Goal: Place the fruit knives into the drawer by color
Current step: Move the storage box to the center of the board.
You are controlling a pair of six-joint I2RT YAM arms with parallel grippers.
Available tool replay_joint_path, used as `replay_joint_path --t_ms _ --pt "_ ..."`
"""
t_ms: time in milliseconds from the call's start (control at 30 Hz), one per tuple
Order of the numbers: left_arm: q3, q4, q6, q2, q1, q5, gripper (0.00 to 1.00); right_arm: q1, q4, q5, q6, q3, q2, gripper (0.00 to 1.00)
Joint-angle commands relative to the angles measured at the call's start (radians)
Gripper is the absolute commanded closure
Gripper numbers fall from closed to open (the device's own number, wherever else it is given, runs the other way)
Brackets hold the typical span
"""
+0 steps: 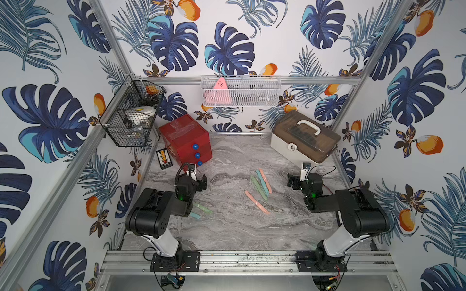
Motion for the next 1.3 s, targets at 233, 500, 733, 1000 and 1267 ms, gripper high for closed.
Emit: replay_joint_path --t_ms 233,500,733,1000,1267 --pt "-0.006 0.033 0.001 -0.006 0.001 -0.012 0.01 0.001 0.030 -0.001 -0.009 0.000 0.001 0.00" --pt "-0.006 0.037 0.002 -0.005 0.001 -0.012 0.01 0.001 0.032 0.000 -0.009 -0.001 0.002 0.00" --pt "-0.006 0.037 0.003 -0.005 0.001 -0.012 0.01 0.001 0.032 0.000 -0.009 -0.001 0.003 0.00" --pt "0.025 -0.042 -0.001 -0.035 0.001 -0.034 0.01 0.013 0.031 0.001 -0.026 -0.003 -0.010 0.00" --pt "0.229 -0.535 -0.037 -0.169 -0.008 -0.128 0.01 0.225 -0.345 0.102 -0.175 0.123 -0.164 0.00"
